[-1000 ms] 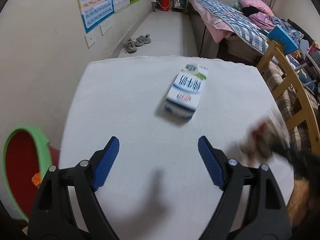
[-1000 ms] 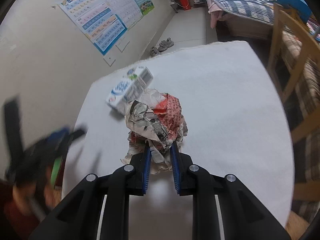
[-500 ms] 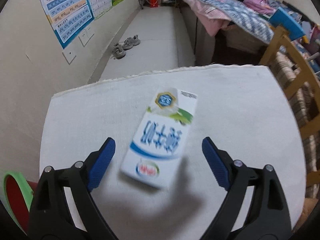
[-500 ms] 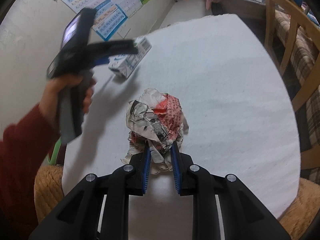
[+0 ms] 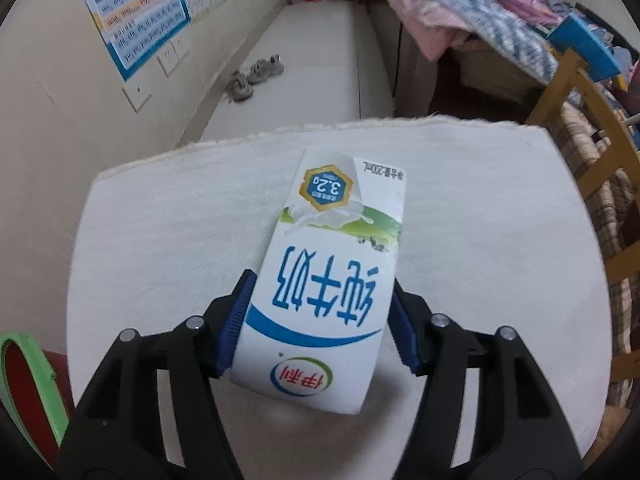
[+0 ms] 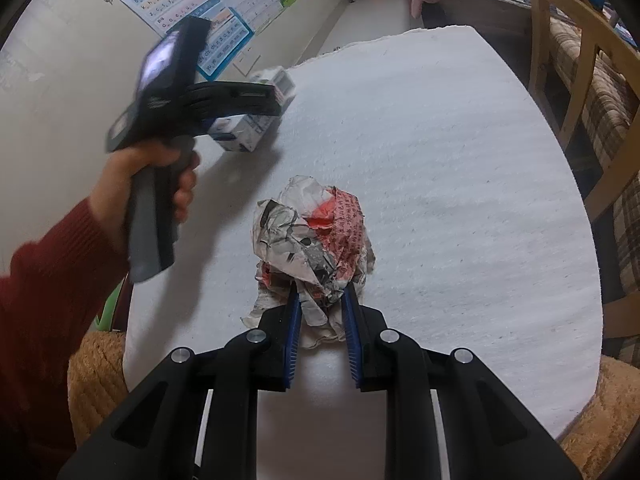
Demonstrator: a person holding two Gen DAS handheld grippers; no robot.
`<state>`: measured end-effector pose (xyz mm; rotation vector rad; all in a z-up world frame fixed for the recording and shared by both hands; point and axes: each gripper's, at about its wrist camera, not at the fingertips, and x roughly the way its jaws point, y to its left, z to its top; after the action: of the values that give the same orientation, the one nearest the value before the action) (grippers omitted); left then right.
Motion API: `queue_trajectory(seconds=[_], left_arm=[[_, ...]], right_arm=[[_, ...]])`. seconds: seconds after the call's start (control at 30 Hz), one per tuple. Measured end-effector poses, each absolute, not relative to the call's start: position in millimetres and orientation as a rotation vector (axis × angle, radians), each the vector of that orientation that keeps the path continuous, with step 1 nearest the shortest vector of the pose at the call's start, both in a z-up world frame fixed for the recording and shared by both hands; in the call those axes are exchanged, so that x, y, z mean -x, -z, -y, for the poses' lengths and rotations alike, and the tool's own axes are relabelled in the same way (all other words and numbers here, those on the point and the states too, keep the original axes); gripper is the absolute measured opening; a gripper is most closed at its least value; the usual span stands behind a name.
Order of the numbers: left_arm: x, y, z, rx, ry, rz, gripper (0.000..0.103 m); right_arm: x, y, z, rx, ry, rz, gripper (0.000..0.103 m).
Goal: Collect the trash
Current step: 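Carry the milk carton and crumpled newspaper in both tools over the bin, then open both tools to drop the milk carton and newspaper into the bin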
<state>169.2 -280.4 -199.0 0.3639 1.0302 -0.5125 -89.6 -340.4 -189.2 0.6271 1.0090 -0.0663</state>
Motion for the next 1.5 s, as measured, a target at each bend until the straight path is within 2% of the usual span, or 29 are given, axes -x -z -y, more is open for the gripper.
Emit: queue_trajectory(seconds=[0.27, 0.67, 1.03, 1.2, 1.23, 1.27, 1.3, 1.33, 1.43, 1.5], left_arm=[[-102.5, 131.7, 234.4, -0.324, 0.527, -0.888, 0.06], [-46.0, 95.7, 134.4, -0.175, 0.453, -0.894, 0.06], [-82.8, 100.8, -53.8, 0.043, 0.056, -0.95, 0.06], [-104.8, 101.6, -108.5, 0.084, -0.05, -0.933, 0.06], [-108.9, 103.3, -115.7, 0.091, -0.06, -0.935, 0.06], [-113.9, 105.4, -122.7, 0.097, -0.072, -0.941, 0.064], [-116.6, 106.9, -128.3, 0.101, -0.081, -0.946, 0.069], [-116.9, 106.9, -133.1, 0.108, -0.089, -0.941, 0.077], [-105.2, 96.1, -138.6, 0.159, -0.098, -0.861, 0.083], [-94.5, 87.3, -136.7, 0.167, -0.08, -0.806, 0.088]], right_arm=[[93.5, 177.7, 324.8, -0.603, 0.059, -0.998, 0.02], [80.4, 135.8, 265.7, -0.494, -0.064, -0.949, 0.02], [-40.7, 98.1, 144.2, -0.436, -0.401, -0.935, 0.022], [-95.1, 96.7, 90.7, -0.441, -0.498, -0.98, 0.023], [-107.3, 96.8, 76.8, -0.435, -0.523, -0.991, 0.025], [-113.5, 96.1, 69.4, -0.43, -0.534, -0.996, 0.036], [-120.2, 95.0, 63.4, -0.419, -0.532, -0.999, 0.056], [-125.2, 92.8, 59.1, -0.4, -0.505, -0.99, 0.062], [-120.1, 81.4, 65.5, -0.396, -0.458, -0.949, 0.063], [-106.8, 66.9, 77.7, -0.378, -0.41, -0.885, 0.071]])
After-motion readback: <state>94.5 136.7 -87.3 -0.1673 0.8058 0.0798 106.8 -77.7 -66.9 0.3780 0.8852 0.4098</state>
